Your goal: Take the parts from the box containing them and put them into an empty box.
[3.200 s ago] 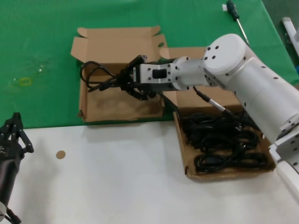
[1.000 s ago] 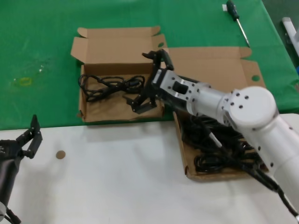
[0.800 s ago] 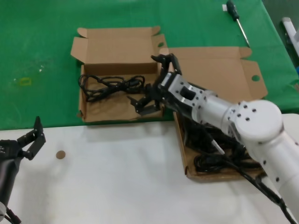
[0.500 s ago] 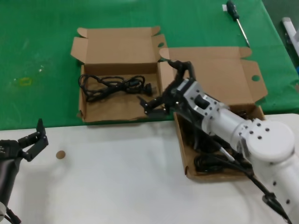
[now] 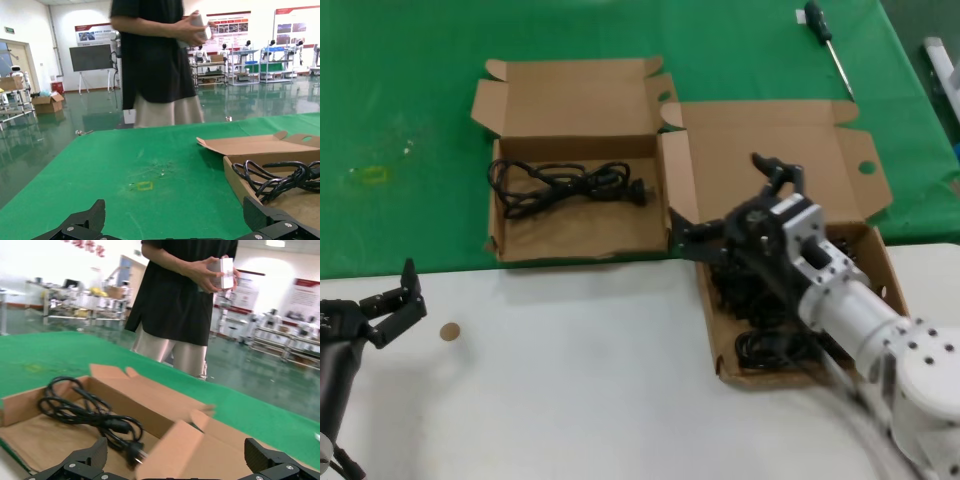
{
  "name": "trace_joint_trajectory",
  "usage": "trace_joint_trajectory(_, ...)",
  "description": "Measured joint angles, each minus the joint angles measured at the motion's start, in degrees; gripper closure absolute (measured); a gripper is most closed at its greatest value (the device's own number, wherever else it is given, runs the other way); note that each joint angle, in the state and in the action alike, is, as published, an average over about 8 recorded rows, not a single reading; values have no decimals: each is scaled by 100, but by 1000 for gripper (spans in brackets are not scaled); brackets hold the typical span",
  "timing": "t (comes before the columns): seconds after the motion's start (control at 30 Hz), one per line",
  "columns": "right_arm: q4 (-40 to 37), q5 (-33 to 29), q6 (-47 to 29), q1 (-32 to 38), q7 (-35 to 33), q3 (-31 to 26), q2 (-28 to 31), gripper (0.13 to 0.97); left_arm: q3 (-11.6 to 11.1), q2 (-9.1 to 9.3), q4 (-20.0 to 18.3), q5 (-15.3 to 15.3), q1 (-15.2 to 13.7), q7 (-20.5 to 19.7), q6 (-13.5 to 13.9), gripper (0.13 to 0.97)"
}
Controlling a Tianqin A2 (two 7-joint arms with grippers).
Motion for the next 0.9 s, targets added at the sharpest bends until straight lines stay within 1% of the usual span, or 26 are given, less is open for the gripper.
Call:
trace_joint_trajectory(0.3,609,349,499,-779,211,381,89,129,0,0,0,-1,0,0,0,132)
trace_joint_trajectory(0.6,1183,679,970,-1516,411,742,172,129,0,0,0,-1,0,0,0,132)
trace_joint_trajectory(0.73,1304,749,1072,-1667,454,816,190,129,0,0,0,-1,0,0,0,132)
trace_joint_trajectory(0.9,1324,761,1088,-1691,461,828,193,129,-1,0,0,-1,0,0,0,132)
